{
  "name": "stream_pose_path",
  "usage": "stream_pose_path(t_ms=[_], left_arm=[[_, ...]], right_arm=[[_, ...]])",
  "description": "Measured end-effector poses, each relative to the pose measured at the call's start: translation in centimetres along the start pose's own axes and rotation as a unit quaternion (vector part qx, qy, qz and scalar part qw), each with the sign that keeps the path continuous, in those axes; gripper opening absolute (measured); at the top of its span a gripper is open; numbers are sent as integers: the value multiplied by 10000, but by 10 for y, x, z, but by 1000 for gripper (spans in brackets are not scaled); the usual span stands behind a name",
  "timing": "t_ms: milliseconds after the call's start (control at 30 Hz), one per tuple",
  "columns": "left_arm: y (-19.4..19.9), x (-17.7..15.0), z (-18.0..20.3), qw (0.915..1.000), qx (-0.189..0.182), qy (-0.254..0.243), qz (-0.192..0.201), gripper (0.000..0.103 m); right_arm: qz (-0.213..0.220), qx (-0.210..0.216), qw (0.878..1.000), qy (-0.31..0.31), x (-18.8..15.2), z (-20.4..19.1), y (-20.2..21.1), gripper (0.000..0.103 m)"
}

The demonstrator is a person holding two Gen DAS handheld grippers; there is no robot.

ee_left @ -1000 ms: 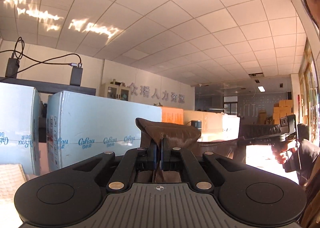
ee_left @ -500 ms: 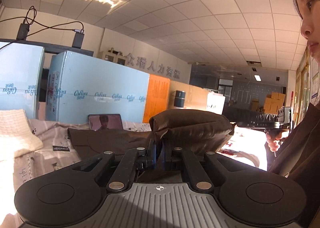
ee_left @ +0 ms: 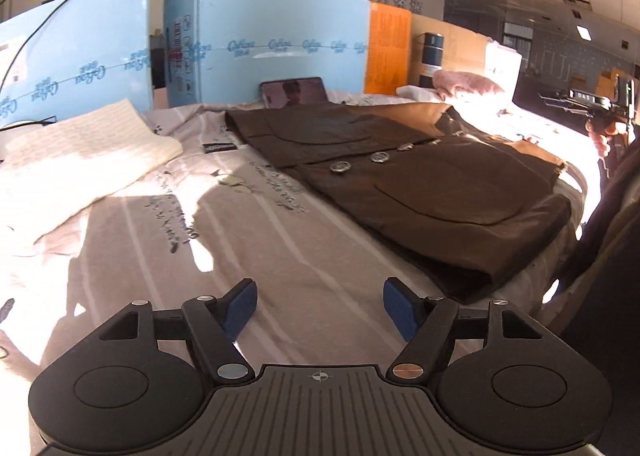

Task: Fold clothes
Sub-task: 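Lay the brown garment flat with the left gripper and open both grippers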

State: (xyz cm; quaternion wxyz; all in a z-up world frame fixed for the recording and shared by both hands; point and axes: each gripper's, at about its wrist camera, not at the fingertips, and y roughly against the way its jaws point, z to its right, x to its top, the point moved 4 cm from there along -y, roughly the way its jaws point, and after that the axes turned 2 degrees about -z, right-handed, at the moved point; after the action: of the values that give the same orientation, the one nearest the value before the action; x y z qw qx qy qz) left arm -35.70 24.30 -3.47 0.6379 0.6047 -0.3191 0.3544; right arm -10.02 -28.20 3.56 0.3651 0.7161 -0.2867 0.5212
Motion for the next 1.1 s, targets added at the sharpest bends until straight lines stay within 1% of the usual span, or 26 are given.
stream_pose_path(t_ms=[67, 100, 133, 167, 200, 233, 300, 333, 400, 433, 533, 600, 633, 667, 700, 733, 767, 800, 833, 867, 900, 967, 1000, 1033, 1067, 1100], left_arm=[[-3, 24, -23, 9970, 338, 551, 427, 75], [-6, 35, -30, 9946, 387, 751, 606, 76], [-15, 48, -34, 9922, 351, 922, 757, 78], [-27, 62, -39, 9893, 306, 1102, 904, 84], [-39, 76, -43, 9858, 260, 1281, 1051, 85], [-58, 93, -48, 9829, 185, 1478, 1084, 85], [-92, 116, -54, 9809, 63, 1690, 961, 85], [-110, 126, -58, 9801, 105, 1781, 875, 85], [-150, 139, -65, 9766, 216, 2070, 543, 85], [-167, 143, -67, 9750, 194, 2182, 372, 85], [-209, 147, -65, 9765, 203, 2143, -33, 84], [-228, 147, -62, 9762, 238, 2145, -201, 84], [-237, 146, -61, 9753, 269, 2175, -272, 84], [-243, 145, -58, 9761, 300, 2135, -281, 84], [-245, 145, -55, 9779, 331, 2051, -253, 83], [-248, 145, -51, 9799, 407, 1936, -258, 83], [-249, 146, -47, 9814, 456, 1848, -263, 80], [-250, 146, -45, 9824, 471, 1788, -257, 67], [-251, 146, -42, 9833, 498, 1728, -284, 61], [-252, 147, -41, 9839, 538, 1677, -310, 54], [-252, 146, -39, 9848, 578, 1607, -311, 54], [-250, 144, -34, 9872, 640, 1426, -329, 54], [-249, 143, -31, 9878, 618, 1392, -326, 55], [-247, 142, -29, 9884, 564, 1373, -329, 55], [-245, 141, -26, 9889, 500, 1356, -336, 55], [-243, 139, -24, 9894, 435, 1339, -343, 55]], right_arm=[[-152, -57, 9998, -111, 6, 0, -30, 66], [-255, -18, 9994, -220, 9, 0, -44, 66], [-359, 23, 9988, -331, 13, 0, -58, 66], [-497, 148, 9976, -452, 15, 0, -74, 66], [-635, 276, 9960, -572, 18, -1, -90, 66], [-848, 341, 9934, -688, 20, -2, -111, 66], [-1183, 286, 9899, -721, 21, -3, -145, 66], [-1339, 221, 9884, -678, 21, -4, -160, 66], [-1710, 56, 9841, -469, 17, 0, -184, 66], [-1828, -19, 9822, -421, 13, 3, -192, 66], [-2140, -174, 9765, -177, -1, 8, -210, 63], [-2239, -223, 9743, 63, -9, 8, -219, 53], [-2272, -219, 9735, 129, -12, 8, -222, 40], [-2304, -214, 9727, 193, -15, 7, -225, 31], [-2186, -230, 9748, 388, -13, 4, -225, 24], [-2064, -247, 9764, 586, -12, 0, -225, 8], [-1940, -264, 9775, 783, -10, -4, -225, 6], [-1678, -405, 9765, 1289, -6, -13, -225, 6], [-1406, -548, 9721, 1798, -2, -22, -224, 6], [-1130, -689, 9642, 2300, 3, -31, -223, 6], [-1039, -885, 9509, 2778, 1, -36, -227, 6], [-858, -1272, 9160, 3708, -2, -46, -235, 6], [-1013, -1294, 9075, 3867, -6, -44, -241, 6], [-1292, -1212, 9047, 3875, -11, -39, -246, 7], [-1609, -1091, 9023, 3848, -17, -33, -250, 10], [-1803, -1007, 9019, 3794, -20, -27, -251, 14]])
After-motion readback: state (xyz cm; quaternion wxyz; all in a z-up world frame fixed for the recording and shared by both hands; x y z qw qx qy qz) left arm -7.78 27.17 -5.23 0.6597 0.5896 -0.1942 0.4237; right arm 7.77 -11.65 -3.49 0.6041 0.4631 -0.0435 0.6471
